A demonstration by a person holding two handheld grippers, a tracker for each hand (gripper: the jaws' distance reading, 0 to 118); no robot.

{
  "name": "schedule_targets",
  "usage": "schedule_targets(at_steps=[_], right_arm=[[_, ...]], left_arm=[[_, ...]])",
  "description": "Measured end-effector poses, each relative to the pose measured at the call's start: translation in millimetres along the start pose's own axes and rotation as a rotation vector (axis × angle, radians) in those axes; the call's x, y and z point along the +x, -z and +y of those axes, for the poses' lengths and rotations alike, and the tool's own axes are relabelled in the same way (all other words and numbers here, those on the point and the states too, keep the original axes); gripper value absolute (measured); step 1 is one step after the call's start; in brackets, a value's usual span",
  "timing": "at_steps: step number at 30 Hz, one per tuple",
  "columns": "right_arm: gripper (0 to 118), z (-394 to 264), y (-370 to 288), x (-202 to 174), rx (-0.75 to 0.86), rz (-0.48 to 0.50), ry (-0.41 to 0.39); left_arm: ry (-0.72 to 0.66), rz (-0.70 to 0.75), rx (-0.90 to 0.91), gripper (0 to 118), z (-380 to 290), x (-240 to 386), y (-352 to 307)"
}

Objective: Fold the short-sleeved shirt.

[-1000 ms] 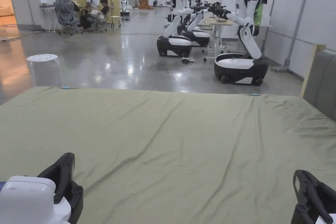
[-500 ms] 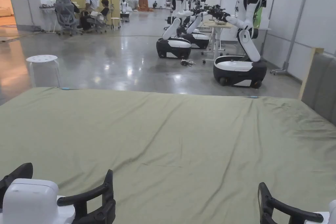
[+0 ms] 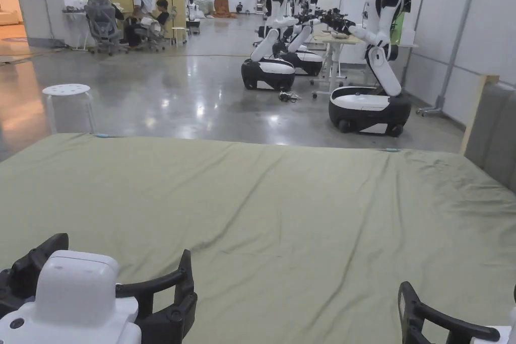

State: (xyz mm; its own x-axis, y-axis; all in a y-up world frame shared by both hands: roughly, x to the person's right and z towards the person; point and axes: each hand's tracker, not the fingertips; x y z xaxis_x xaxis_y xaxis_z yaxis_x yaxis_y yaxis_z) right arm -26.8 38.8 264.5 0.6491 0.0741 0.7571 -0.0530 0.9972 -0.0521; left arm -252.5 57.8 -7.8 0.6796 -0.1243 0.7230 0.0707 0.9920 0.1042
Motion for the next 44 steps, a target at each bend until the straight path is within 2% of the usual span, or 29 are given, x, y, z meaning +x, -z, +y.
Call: schedule_targets(at_steps=[4,8,14,25,32,37,39,40,44], right_arm=[[118,1.1,0.1,1.2,-0.002,-0.012,-0.017],[118,1.5,0.0,5.0,-0.009,-0.015,0.016],[118,0.3,1.4,3.7,-0.022,-0.016,0.012],[118,1.8,1.3,0.9,-0.015,-0.014,-0.003],[118,2.4,1.0,-0.8,-0.017,-0.006,-0.018],[118,3.3,0.6,-1.8,-0.016,-0.005,-0.024],[118,3.8,0.2,-1.9,-0.014,-0.004,-0.026],[118,4.1,-0.2,-1.9,-0.013,-0.005,-0.025],[118,4.1,0.0,-0.9,-0.015,-0.002,-0.017]], left_arm=[[0.030,-0.049,-0.017,118,4.6,3.7,-0.9],[-0.019,-0.069,-0.023,118,10.6,3.0,-6.5],[-0.058,0.038,-0.060,118,24.5,5.7,-3.8],[-0.053,0.074,-0.044,118,28.6,2.0,-5.4],[-0.087,0.019,-0.043,118,30.3,1.3,-8.1],[-0.035,0.124,-0.021,118,31.6,7.7,-6.7],[-0.033,0.099,-0.016,118,32.5,3.3,-9.0],[-0.078,0.061,-0.019,118,35.0,0.3,-9.1],[-0.155,0.127,-0.089,118,36.0,-5.8,-5.7]])
